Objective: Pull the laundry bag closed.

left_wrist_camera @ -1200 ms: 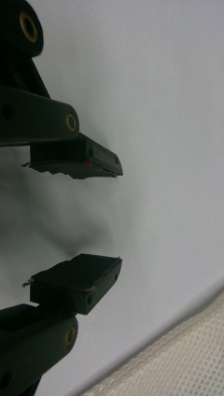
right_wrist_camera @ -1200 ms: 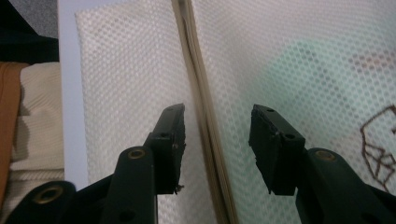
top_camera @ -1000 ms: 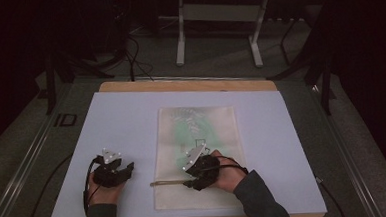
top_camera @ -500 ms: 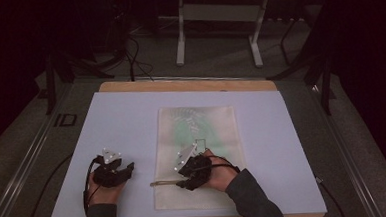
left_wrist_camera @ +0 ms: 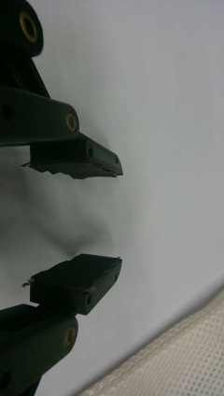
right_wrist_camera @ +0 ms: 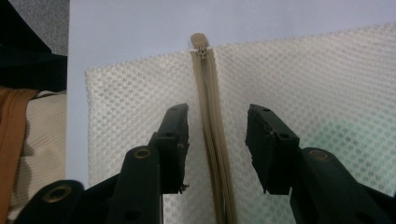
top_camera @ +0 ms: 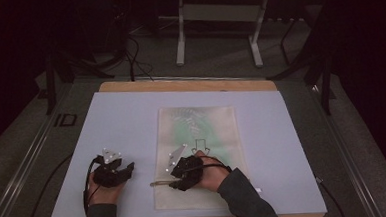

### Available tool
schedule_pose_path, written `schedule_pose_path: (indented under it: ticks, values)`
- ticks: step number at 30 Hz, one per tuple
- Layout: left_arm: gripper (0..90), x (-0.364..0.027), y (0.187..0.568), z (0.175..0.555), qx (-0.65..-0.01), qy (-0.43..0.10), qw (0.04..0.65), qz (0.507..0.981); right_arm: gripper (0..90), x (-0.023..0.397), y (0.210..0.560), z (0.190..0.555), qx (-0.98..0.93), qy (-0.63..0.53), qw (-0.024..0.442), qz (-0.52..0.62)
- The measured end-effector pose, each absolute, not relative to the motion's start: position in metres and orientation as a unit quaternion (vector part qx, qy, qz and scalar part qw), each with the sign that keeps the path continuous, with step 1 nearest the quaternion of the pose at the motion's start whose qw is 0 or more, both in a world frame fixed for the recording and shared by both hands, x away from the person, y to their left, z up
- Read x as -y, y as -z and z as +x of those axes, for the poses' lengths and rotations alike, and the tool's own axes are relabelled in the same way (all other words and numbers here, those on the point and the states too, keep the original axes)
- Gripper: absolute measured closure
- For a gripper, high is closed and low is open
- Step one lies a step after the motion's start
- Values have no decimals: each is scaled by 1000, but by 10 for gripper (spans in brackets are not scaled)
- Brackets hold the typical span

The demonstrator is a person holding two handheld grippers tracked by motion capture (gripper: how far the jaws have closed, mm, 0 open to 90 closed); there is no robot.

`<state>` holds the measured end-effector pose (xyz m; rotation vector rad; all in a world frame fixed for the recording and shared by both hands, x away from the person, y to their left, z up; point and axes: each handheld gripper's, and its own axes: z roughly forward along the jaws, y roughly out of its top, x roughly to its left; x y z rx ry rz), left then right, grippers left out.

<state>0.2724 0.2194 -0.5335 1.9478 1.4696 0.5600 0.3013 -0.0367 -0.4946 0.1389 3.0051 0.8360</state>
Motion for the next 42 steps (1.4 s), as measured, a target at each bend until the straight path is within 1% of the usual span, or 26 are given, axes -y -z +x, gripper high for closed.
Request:
schedule_pose_path:
  ticks: [9,25,42]
  values:
    - [487,-220,533,273,-557,-212,314,739,619,23,496,300,-964,-263,7,33]
    - [487,-220,533,273,-555,-212,315,741,712,0,499,300,-963,-267,1,25]
    - [486,-219,533,273,-554,-211,315,741,723,-37,508,299,-971,-238,11,16]
